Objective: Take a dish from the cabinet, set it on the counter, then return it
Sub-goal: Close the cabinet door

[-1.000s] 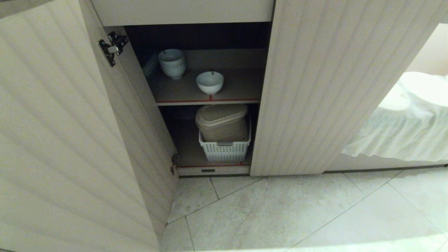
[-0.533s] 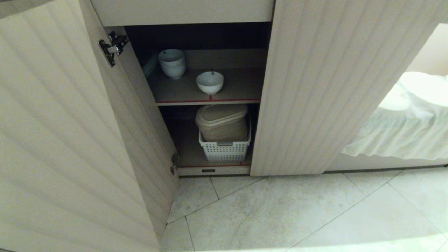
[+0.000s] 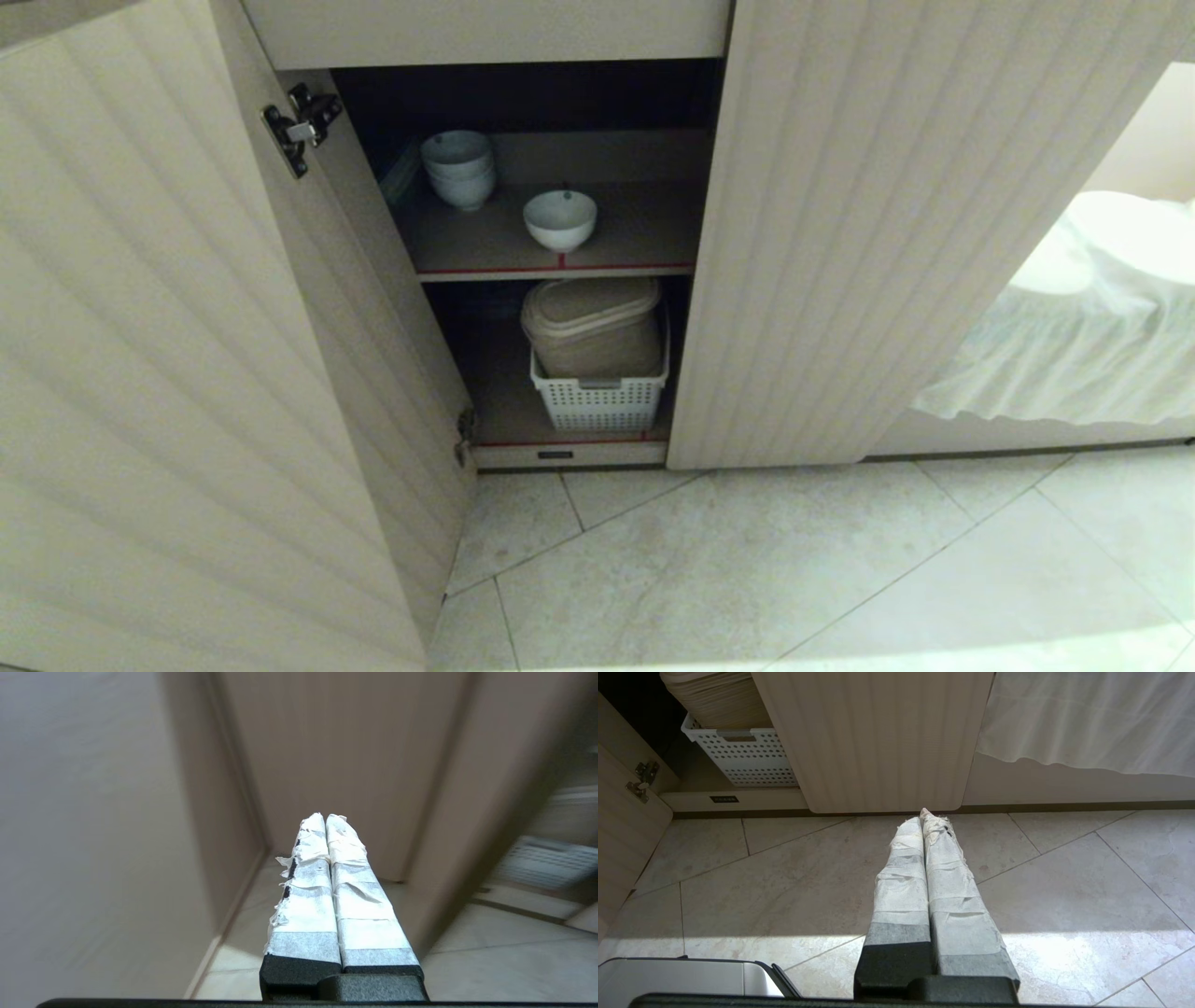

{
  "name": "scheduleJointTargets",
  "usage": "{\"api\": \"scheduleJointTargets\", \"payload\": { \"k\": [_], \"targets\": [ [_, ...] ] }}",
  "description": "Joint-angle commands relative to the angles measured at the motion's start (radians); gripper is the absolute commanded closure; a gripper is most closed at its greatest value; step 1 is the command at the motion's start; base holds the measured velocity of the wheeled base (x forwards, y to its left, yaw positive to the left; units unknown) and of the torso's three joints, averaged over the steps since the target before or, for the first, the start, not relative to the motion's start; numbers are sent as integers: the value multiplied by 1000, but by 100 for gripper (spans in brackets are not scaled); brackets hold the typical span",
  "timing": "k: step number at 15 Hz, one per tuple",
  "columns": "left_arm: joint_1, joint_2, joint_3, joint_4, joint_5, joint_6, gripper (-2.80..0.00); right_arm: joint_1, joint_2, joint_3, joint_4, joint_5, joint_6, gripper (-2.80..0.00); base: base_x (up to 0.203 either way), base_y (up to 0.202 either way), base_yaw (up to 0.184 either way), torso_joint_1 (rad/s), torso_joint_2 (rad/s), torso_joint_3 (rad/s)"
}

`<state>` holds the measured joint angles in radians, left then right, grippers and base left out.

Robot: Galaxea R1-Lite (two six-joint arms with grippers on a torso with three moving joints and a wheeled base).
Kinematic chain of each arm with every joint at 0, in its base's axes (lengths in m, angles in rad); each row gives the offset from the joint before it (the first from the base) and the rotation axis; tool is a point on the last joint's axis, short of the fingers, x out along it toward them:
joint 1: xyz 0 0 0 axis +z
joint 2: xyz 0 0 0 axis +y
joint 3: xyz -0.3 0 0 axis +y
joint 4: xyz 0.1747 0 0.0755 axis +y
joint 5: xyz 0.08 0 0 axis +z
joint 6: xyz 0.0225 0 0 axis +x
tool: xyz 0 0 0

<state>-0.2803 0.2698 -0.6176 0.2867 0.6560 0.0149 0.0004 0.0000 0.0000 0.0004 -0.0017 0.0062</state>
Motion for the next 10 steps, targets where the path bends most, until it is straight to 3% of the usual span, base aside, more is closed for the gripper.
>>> {"api": "scheduleJointTargets", "payload": {
  "k": [1,5,10],
  "targets": [
    [-122,12,-84,79,240,1,0,0,0,0,0,0,0,0,0,0,0,0,0,0],
    [-211,11,-115,117,416,2,0,0,0,0,0,0,0,0,0,0,0,0,0,0],
    [-481,13,-138,114,604,4,0,0,0,0,0,0,0,0,0,0,0,0,0,0]
  ]
}}
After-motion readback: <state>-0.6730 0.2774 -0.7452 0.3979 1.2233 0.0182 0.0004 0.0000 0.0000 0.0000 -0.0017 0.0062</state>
